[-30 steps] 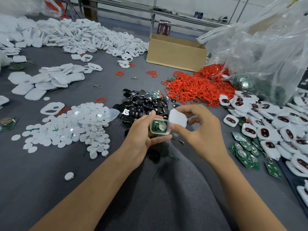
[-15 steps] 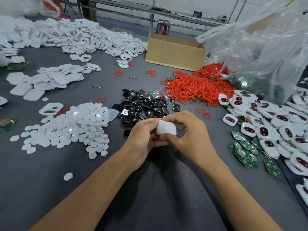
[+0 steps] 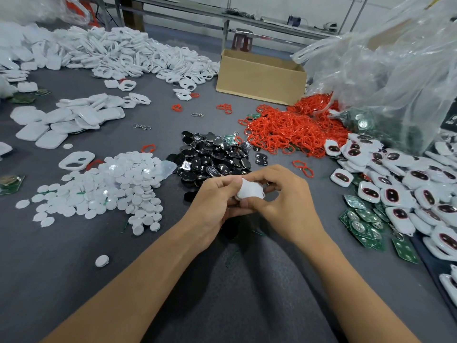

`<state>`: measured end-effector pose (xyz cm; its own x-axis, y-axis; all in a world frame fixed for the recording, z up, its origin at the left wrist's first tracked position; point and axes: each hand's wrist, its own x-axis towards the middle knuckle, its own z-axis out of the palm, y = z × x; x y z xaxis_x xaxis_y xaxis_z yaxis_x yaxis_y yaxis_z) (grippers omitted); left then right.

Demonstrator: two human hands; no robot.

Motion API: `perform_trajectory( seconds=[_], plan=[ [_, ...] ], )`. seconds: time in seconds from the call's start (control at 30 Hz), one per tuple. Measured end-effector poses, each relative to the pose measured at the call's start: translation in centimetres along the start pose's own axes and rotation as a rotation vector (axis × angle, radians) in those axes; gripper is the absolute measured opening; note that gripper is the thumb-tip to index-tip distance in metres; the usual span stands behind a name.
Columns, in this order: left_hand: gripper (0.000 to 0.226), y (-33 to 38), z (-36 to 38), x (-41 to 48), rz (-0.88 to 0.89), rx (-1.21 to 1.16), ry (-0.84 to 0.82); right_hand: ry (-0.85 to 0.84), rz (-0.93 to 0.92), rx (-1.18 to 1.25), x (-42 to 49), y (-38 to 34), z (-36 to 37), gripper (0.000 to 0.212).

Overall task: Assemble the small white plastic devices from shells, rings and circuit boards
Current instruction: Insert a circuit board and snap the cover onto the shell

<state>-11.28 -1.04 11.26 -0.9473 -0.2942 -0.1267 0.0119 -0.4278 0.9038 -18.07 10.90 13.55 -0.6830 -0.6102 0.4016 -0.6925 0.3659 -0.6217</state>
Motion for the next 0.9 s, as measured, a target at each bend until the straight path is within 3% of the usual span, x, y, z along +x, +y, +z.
perform_trajectory(
  seconds=[0.43, 0.7, 0.8, 0.9],
  plan=[
    [0.024, -0.4, 0.3, -0.3, 0.088, 0.161, 0.107, -0.011, 0.130, 0.172, -0.5, 0.5, 0.8, 0.031],
    [0.025, 0.0, 0.4, -0.6, 0.143, 0.039, 0.154, 0.062, 0.107, 0.382, -0.5, 0.0, 1.3, 0.030],
    [0.024, 0.0, 0.5, -0.5, 0.218, 0.134, 0.134, 0.094, 0.201, 0.449, -0.4, 0.3, 1.1, 0.031],
    [0.022, -0.2, 0.6, -0.5, 0.242, 0.109, 0.118, 0.022, 0.288, 0.580, -0.3, 0.7, 0.8, 0.024]
  ],
)
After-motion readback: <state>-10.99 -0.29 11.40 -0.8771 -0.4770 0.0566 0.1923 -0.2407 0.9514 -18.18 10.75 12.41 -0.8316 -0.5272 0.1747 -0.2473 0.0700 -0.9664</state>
